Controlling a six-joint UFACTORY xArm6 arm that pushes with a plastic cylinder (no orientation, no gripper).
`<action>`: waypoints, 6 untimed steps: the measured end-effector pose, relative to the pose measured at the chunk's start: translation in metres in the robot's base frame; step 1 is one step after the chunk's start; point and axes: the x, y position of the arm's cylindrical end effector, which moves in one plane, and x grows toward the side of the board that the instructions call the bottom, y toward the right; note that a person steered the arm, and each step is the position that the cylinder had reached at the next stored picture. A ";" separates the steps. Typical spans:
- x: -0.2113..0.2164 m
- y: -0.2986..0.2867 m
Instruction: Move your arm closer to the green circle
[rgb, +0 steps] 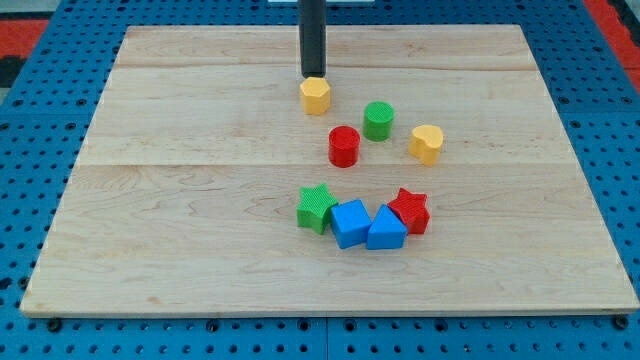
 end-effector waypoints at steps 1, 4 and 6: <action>-0.005 0.073; 0.043 0.114; 0.044 0.113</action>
